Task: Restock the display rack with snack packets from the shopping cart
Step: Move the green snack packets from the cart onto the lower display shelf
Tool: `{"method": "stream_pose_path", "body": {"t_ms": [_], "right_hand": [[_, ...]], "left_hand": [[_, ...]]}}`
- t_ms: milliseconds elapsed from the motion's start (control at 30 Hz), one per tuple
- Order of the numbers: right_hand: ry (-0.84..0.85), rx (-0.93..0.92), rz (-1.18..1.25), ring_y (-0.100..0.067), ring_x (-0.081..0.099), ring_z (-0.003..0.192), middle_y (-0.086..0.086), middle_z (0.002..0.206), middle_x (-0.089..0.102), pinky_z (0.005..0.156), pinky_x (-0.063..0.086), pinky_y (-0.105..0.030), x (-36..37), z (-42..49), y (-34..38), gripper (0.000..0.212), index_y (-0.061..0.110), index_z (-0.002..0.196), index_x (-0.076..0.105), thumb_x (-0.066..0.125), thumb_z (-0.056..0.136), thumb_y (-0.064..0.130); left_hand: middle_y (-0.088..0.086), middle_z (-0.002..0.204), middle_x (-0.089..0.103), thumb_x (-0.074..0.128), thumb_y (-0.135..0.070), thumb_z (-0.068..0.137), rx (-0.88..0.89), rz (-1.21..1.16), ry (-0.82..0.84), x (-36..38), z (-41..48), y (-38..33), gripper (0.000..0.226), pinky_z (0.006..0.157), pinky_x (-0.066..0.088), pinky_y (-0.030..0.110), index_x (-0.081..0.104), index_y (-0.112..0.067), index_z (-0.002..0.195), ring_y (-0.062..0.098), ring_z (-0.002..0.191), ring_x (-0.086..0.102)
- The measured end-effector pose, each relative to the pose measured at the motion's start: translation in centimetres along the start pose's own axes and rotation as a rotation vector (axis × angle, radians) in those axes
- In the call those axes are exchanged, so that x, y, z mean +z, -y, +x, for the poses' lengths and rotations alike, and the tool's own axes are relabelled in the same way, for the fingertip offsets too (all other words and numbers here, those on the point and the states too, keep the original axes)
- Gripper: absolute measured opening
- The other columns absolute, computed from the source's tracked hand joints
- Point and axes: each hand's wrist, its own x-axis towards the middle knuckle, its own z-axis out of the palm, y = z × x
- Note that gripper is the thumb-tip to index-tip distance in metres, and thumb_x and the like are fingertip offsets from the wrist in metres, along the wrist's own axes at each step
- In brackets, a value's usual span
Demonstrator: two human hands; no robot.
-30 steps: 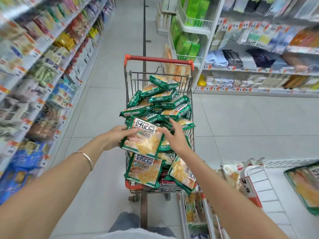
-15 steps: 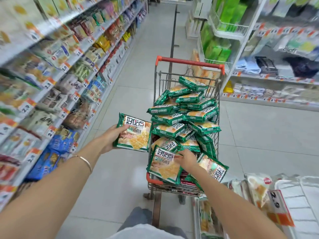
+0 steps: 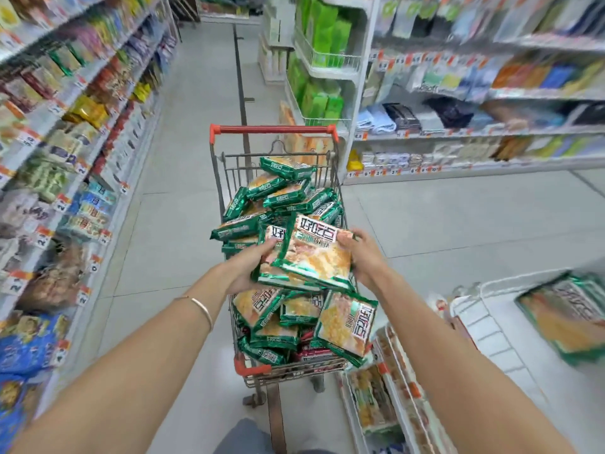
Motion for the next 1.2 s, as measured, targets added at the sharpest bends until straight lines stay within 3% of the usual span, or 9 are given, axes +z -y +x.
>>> {"method": "stream_pose_path", "body": {"t_ms": [167, 267, 400, 500, 667, 800, 1033, 1133, 1200], "right_hand": [[-0.144, 0.061, -0.037, -0.011, 0.055, 0.055, -0.006, 0.083, 0.058, 0.046, 0.051, -0.021, -2.4, -0.5, -0.8, 0.034, 0.001, 0.129, 0.047, 0.057, 0.1, 0.016], [-0.232, 0.07, -0.033, -0.006, 0.049, 0.045, -0.002, 0.07, 0.053, 0.041, 0.044, -0.019, -3.5, -0.7, -1.0, 0.037, 0.002, 0.129, 0.045, 0.058, 0.099, 0.018], [-0.297, 0.089, 0.027, -0.019, 0.065, 0.064, -0.012, 0.091, 0.067, 0.053, 0.053, -0.028, -5.0, -2.6, -0.2, 0.049, 0.003, 0.13, 0.046, 0.064, 0.095, 0.033], [-0.191, 0.149, 0.078, -0.019, 0.071, 0.066, -0.008, 0.085, 0.073, 0.056, 0.055, -0.026, -7.0, -5.9, 1.2, 0.039, 0.008, 0.103, 0.061, 0.058, 0.095, 0.046], [-0.367, 0.089, 0.181, -0.025, 0.067, 0.083, -0.009, 0.095, 0.073, 0.091, 0.051, -0.039, -14.2, -12.0, 2.0, 0.043, 0.011, 0.102, 0.064, 0.067, 0.084, 0.05], [-0.618, -0.011, 0.249, -0.016, 0.069, 0.069, -0.002, 0.083, 0.074, 0.07, 0.056, -0.03, -20.0, -17.5, 1.5, 0.031, 0.014, 0.094, 0.067, 0.064, 0.09, 0.044], [-0.941, -0.236, 0.244, -0.016, 0.073, 0.078, -0.002, 0.091, 0.077, 0.076, 0.06, -0.031, -30.0, -20.4, -1.0, 0.038, 0.01, 0.115, 0.068, 0.079, 0.08, 0.021], [-1.006, -0.276, 0.152, -0.013, 0.073, 0.082, 0.005, 0.09, 0.077, 0.069, 0.059, -0.026, -32.9, -19.1, -2.8, 0.038, 0.016, 0.107, 0.066, 0.08, 0.074, 0.002], [-0.996, -0.188, 0.099, -0.015, 0.072, 0.094, 0.001, 0.104, 0.076, 0.067, 0.058, -0.021, -34.1, -17.4, -4.7, 0.07, 0.01, 0.122, 0.059, 0.09, 0.059, 0.007]], "left_hand": [[0.022, 0.124, 0.066, 0.067, -0.086, 0.059, -0.082, 0.018, 0.258, 4.6, 1.4, -2.4, 0.102, 0.1, 0.051, 0.051, 0.058, -0.013, 0.13, 0.039, 0.114, 0.065], [0.019, 0.107, 0.074, 0.071, -0.067, 0.073, -0.066, 0.097, 0.315, 6.7, 1.7, -3.5, 0.074, 0.09, 0.056, 0.045, 0.057, -0.013, 0.121, 0.034, 0.105, 0.067], [0.016, 0.094, 0.077, 0.064, -0.052, 0.086, -0.053, 0.191, 0.398, 8.9, 2.2, -4.9, 0.058, 0.085, 0.054, 0.039, 0.057, -0.006, 0.121, 0.03, 0.099, 0.068], [0.017, 0.091, 0.077, 0.065, -0.051, 0.084, -0.035, 0.203, 0.462, 11.7, 3.0, -6.5, 0.059, 0.077, 0.055, 0.038, 0.056, -0.006, 0.12, 0.03, 0.096, 0.068], [0.01, 0.098, 0.077, 0.057, -0.058, 0.089, 0.032, 0.485, 0.714, 21.5, 2.8, -7.9, 0.051, 0.09, 0.055, 0.039, 0.06, -0.012, 0.11, 0.025, 0.093, 0.069], [0.008, 0.11, 0.073, 0.059, -0.058, 0.088, 0.175, 0.781, 0.864, 30.8, 0.8, -8.2, 0.05, 0.09, 0.052, 0.034, 0.063, -0.015, 0.113, 0.023, 0.101, 0.067], [0.007, 0.112, 0.073, 0.084, -0.008, 0.074, 0.503, 0.891, 0.965, 44.8, 2.0, -6.0, 0.036, 0.085, 0.055, 0.03, 0.063, -0.016, 0.103, 0.02, 0.096, 0.069], [0.002, 0.114, 0.067, 0.084, -0.002, 0.069, 0.699, 0.969, 0.892, 48.6, 3.9, -4.1, 0.067, 0.09, 0.053, 0.031, 0.055, -0.015, 0.127, 0.02, 0.102, 0.064], [0.001, 0.119, 0.066, 0.088, -0.012, 0.062, 0.836, 1.096, 0.853, 49.7, 6.1, -2.8, 0.086, 0.095, 0.053, 0.04, 0.044, -0.019, 0.136, 0.023, 0.109, 0.063]]}}
